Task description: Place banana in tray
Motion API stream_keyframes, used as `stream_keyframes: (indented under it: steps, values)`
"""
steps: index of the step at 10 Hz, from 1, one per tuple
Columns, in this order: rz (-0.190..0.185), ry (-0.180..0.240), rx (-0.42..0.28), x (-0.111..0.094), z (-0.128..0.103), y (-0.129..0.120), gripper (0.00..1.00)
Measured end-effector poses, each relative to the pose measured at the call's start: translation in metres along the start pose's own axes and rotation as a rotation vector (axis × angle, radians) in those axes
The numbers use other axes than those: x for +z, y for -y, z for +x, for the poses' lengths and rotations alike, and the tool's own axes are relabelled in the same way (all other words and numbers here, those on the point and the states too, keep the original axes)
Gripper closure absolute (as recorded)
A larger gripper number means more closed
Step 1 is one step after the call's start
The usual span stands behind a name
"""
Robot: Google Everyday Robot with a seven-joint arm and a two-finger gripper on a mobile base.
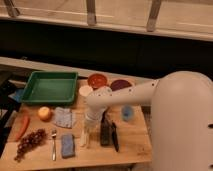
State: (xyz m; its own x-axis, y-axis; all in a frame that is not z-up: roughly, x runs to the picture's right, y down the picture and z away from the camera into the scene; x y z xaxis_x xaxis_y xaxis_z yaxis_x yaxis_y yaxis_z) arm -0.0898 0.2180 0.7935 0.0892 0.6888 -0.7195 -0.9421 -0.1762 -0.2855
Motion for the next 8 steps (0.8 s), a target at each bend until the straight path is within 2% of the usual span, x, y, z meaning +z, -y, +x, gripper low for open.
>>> stream_keyframes:
  steps: [2, 5, 7, 8]
  values:
    - [-0.030, 0.027, -0.024, -0.017, -0.001, -0.010, 0.80]
    - [-0.084, 0.101, -0.069, -0.064, -0.007, -0.030, 0.80]
    - [-0.105, 0.178, -0.110, -0.101, -0.029, -0.049, 0.80]
    - [-0.109, 0.196, -0.122, -0.109, -0.039, -0.053, 0.80]
